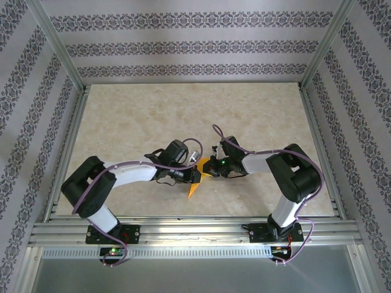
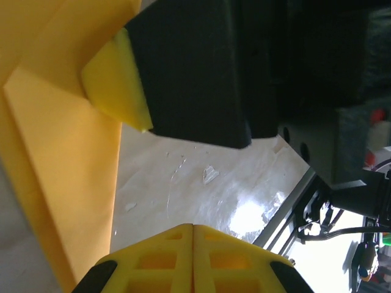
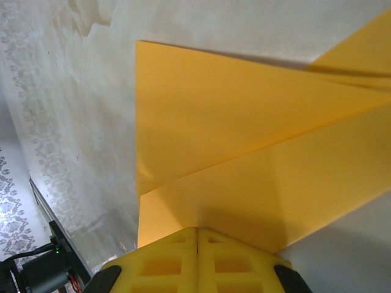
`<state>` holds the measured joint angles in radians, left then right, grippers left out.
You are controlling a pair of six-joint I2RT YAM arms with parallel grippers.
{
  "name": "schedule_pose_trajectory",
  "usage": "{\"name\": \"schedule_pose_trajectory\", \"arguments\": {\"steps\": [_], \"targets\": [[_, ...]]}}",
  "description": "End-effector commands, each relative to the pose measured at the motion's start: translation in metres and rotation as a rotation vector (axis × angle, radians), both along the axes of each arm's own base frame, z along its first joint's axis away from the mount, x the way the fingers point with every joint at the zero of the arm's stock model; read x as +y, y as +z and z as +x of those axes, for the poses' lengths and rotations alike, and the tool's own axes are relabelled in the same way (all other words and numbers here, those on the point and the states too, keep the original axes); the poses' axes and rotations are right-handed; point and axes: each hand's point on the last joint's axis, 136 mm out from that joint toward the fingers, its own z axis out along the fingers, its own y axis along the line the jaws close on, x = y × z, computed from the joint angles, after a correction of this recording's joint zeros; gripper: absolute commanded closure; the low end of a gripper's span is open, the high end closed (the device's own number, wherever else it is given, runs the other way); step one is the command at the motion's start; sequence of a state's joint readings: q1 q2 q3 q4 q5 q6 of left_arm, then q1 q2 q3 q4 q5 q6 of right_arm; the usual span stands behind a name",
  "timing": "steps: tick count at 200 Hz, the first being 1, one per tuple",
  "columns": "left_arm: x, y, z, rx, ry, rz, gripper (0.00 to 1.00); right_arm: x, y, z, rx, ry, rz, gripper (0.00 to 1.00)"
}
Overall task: Fold a paper plane with a square sheet of paper (pick it up from the middle)
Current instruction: Fold the wing for the fifth time at the center of the table.
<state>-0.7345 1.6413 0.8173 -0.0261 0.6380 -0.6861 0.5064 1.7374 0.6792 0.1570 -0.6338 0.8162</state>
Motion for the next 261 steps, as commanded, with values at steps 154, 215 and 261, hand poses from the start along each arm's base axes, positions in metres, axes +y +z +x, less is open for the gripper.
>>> {"name": "schedule_pose_trajectory", "arguments": {"steps": [154,215,261], "targets": [[0.066,-0.063,-0.096,0.235,-0.012,0.151,0.94,-0.048,-0.061,-0.018,0.123,-0.090,-0.245,1.00],[0.065,-0.019,-0.064,0.023,0.059,0.121,0.96,-0.037,-0.046,-0.010,0.081,-0.065,-0.195,1.00],[0.024,0.013,-0.004,-0.061,0.054,0.000,0.96,-0.026,-0.036,0.001,0.054,-0.037,-0.155,1.00]]}}
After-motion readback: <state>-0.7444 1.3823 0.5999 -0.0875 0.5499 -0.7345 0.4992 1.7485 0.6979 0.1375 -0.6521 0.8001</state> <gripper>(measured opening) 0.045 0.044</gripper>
